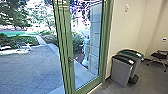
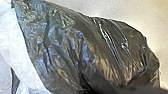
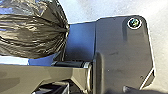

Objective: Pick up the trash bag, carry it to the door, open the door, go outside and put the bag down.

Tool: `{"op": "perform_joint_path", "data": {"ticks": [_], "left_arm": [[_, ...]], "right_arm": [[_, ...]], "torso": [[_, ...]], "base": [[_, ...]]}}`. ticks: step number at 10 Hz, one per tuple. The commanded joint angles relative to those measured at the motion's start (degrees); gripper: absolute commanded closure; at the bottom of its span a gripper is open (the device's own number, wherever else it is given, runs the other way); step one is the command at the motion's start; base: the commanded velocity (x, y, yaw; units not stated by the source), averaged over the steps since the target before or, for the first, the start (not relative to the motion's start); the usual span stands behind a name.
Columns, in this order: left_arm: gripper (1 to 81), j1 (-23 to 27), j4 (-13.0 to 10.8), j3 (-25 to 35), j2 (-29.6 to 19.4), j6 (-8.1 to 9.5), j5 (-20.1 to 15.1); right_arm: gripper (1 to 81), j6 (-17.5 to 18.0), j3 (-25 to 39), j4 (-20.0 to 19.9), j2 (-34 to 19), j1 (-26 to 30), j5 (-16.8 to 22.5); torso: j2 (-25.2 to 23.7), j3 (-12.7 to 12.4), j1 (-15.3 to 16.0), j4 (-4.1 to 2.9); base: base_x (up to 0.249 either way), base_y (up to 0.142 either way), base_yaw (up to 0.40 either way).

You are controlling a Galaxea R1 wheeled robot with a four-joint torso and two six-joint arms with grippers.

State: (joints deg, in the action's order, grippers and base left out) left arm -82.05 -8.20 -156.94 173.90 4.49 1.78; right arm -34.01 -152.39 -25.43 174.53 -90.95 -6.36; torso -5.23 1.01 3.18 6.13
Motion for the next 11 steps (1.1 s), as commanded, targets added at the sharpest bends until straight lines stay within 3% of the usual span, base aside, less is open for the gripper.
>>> {"op": "perform_joint_path", "data": {"ticks": [1,11], "left_arm": [[81.1,4.0,-0.6,0.1,-0.1,-0.36,-2.1],[81.1,3.9,-0.7,0.1,0.0,-0.36,-2.2]], "right_arm": [[1.0,-0.4,0.4,0.6,0.6,2.5,3.8],[1.0,-0.4,0.3,0.6,0.7,2.4,3.8]], "torso": [[0.0,0.0,0.0,0.0],[0.0,0.0,0.0,0.0]], "base": [[0.154,-0.076,0.0],[0.154,-0.076,0.0]]}}
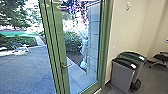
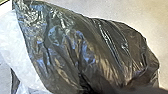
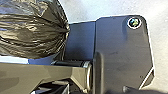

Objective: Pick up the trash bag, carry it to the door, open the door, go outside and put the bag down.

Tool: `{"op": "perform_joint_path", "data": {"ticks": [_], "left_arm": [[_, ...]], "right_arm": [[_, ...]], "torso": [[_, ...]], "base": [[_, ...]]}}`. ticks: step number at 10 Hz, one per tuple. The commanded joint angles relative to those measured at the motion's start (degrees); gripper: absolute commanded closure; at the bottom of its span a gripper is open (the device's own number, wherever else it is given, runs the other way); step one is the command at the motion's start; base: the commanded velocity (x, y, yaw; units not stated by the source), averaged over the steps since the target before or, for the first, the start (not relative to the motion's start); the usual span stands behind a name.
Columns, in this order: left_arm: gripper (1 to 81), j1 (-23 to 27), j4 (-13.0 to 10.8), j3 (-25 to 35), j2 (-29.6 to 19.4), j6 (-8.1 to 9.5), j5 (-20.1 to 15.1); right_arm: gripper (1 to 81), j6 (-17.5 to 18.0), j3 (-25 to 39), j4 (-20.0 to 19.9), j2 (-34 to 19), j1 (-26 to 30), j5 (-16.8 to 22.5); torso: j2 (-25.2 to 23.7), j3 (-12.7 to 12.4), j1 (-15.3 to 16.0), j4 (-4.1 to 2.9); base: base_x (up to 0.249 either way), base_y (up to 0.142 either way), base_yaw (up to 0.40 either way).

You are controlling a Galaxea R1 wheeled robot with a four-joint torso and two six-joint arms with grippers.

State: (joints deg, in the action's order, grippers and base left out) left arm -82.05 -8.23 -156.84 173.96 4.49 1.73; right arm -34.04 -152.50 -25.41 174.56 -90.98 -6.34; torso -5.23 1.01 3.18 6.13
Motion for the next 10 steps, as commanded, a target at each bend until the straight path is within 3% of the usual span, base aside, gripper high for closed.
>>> {"op": "perform_joint_path", "data": {"ticks": [1,10], "left_arm": [[81.1,4.0,-0.6,0.0,0.0,-0.36,-2.2],[81.1,4.0,-0.6,0.0,0.2,-0.36,-2.3]], "right_arm": [[1.0,-0.3,0.3,0.7,0.6,2.3,3.8],[1.0,-0.3,-0.2,0.7,0.7,2.3,3.8]], "torso": [[0.0,0.0,0.0,0.0],[0.0,0.0,0.0,0.0]], "base": [[0.154,-0.063,0.0],[0.154,0.0,0.0]]}}
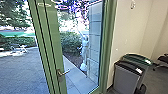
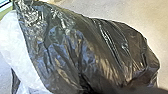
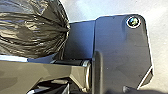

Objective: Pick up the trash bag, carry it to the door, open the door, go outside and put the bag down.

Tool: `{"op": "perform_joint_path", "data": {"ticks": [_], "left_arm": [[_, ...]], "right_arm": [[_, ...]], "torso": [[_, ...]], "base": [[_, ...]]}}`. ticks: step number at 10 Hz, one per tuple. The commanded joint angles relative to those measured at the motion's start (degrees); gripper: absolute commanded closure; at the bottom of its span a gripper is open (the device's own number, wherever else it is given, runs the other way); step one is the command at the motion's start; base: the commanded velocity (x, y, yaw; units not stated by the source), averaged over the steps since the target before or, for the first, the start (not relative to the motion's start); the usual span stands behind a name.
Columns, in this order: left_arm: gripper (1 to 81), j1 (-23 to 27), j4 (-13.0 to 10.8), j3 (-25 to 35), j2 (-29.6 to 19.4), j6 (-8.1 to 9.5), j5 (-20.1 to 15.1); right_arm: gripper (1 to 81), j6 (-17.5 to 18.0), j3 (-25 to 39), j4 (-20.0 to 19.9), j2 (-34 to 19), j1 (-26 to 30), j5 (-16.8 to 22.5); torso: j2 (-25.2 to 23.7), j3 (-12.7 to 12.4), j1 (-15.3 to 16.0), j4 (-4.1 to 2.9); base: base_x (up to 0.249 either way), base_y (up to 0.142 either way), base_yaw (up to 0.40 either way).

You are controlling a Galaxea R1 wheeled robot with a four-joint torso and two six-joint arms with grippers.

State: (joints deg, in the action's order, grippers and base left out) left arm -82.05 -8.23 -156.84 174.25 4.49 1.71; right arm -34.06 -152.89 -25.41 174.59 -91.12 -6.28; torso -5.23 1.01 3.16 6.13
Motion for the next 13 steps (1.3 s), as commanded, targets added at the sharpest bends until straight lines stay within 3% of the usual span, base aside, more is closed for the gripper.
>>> {"op": "perform_joint_path", "data": {"ticks": [1,13], "left_arm": [[81.1,4.0,-0.6,0.0,-0.2,-0.36,-2.2],[81.1,3.9,-0.7,0.0,-0.4,-0.36,-2.4]], "right_arm": [[1.0,-0.3,0.2,0.7,0.7,2.5,3.7],[1.0,-0.3,0.2,0.7,0.9,2.7,4.1]], "torso": [[0.0,0.0,0.0,0.0],[0.0,0.0,0.0,0.0]], "base": [[0.154,0.0,0.0],[0.142,0.0,0.0]]}}
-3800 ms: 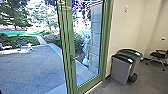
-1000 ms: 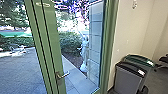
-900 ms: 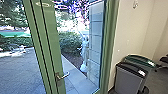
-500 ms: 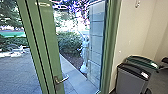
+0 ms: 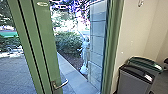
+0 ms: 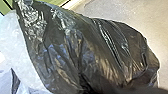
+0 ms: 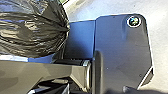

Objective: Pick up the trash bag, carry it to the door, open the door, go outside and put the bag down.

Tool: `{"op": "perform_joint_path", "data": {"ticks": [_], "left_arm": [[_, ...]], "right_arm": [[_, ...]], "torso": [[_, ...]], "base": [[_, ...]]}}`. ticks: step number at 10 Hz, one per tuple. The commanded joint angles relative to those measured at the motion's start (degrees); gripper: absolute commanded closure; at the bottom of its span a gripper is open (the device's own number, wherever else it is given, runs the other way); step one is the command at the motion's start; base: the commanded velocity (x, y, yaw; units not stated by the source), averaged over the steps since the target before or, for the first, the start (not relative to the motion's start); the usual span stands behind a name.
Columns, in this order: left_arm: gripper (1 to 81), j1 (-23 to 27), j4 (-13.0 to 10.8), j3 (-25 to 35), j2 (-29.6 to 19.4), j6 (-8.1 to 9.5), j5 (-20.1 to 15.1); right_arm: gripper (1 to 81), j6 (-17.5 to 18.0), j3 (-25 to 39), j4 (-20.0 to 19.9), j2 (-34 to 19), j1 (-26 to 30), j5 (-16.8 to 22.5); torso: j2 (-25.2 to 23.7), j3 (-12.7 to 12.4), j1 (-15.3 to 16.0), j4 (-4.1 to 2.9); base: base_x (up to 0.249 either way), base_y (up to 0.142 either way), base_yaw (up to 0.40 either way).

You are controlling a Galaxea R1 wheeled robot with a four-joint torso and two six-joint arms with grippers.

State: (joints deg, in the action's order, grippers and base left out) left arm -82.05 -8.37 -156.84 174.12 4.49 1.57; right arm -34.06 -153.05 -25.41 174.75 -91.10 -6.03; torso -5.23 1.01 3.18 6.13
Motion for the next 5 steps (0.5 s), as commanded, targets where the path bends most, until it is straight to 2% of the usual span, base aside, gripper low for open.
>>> {"op": "perform_joint_path", "data": {"ticks": [1,5], "left_arm": [[81.1,4.0,-0.6,0.0,-0.3,-0.36,-2.3],[81.1,3.9,-0.6,0.0,-0.3,-0.36,-2.3]], "right_arm": [[1.0,-0.3,0.4,0.7,0.7,2.6,3.8],[1.0,-0.3,0.4,0.7,0.8,2.6,3.8]], "torso": [[0.0,0.0,0.0,0.0],[0.0,0.0,0.0,0.0]], "base": [[0.112,0.0,0.0],[0.107,0.0,0.0]]}}
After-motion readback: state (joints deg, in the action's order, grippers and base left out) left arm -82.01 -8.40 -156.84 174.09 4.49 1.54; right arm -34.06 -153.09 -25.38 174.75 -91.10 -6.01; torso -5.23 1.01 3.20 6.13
